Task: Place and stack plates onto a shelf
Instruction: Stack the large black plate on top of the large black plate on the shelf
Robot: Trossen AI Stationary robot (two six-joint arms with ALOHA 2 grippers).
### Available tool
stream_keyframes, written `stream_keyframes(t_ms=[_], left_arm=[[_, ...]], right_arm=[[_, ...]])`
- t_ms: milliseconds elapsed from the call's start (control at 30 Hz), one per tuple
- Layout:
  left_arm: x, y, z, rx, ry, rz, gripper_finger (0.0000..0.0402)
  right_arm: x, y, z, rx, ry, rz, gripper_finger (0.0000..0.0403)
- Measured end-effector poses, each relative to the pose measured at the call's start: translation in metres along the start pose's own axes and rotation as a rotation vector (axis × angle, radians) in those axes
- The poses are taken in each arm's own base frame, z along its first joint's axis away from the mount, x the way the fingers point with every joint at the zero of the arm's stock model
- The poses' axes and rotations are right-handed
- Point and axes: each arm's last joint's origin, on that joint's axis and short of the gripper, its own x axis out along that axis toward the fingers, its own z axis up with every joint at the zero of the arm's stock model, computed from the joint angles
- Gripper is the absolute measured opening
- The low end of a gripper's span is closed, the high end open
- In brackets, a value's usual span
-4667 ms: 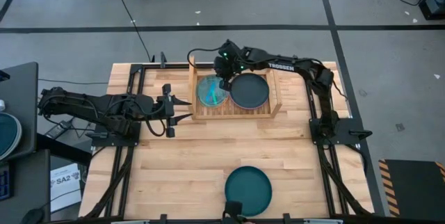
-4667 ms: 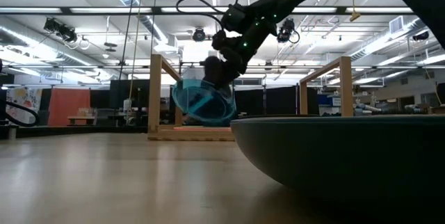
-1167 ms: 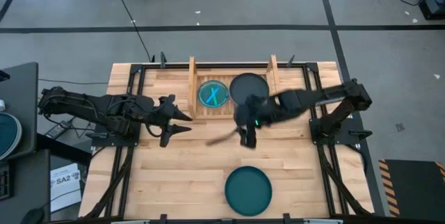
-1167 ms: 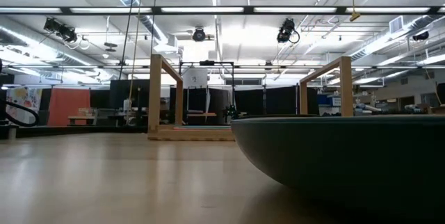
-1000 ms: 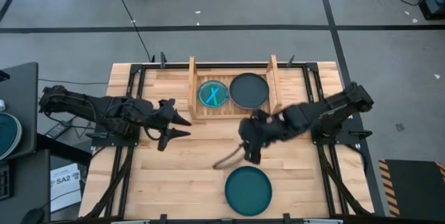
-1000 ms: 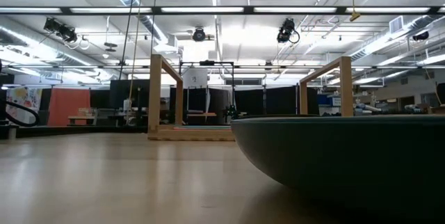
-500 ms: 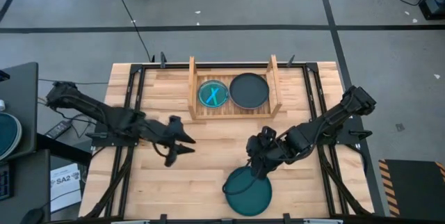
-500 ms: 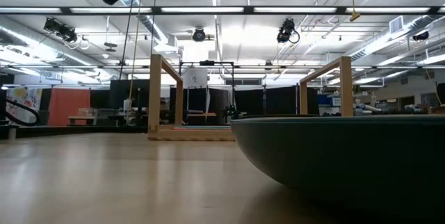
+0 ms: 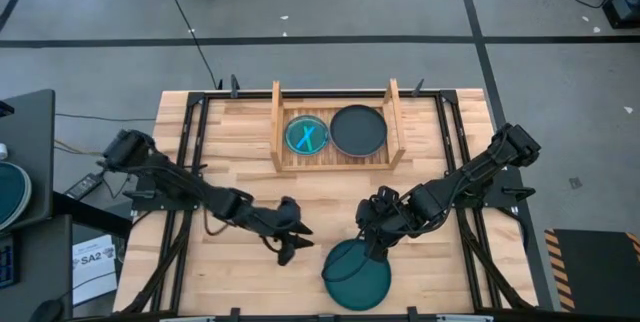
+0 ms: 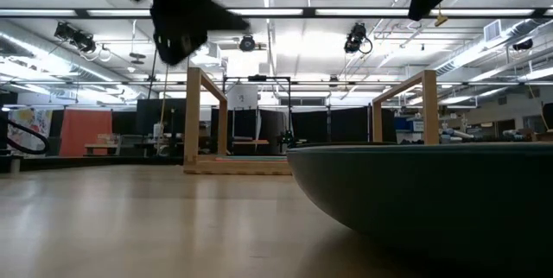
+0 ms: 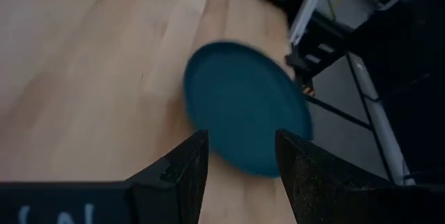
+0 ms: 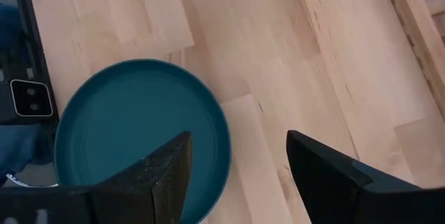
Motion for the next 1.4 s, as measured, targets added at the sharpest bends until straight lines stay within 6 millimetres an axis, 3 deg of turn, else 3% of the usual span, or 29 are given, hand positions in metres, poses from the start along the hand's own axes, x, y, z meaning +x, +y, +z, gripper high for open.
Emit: stream_keyframes(t_ms=[367,667,833,967,1100,1400], left_arm=[[0.051,0.019,-0.040,-0.157,0.047,0.047,0.0174],[0.076,0.013,-0.061,-0.227,0.034,0.005,0.0174],[0.099,-0.002,-0.062,-0.200,0.061,0.015,0.0174],[0.110,-0.008,-0.059,-0.163,0.158,0.123,0.0174],[0.111,-0.011,-0.053,-0.132,0.202,0.219,0.0174],[0.112,-0.016,-0.047,-0.141,0.189,0.227,0.0174]], right_arm=[[0.000,0.000,0.000,-0.001,0.000,-0.001,0.0239],[0.000,0.000,0.000,0.000,-0.008,-0.003,0.0239],[0.000,0.000,0.001,0.001,-0.010,0.000,0.0239],[0.000,0.000,0.001,0.001,-0.010,0.000,0.0239],[0.000,0.000,0.001,0.001,-0.010,0.000,0.0239],[0.000,0.000,0.001,0.001,-0.010,0.000,0.0239]])
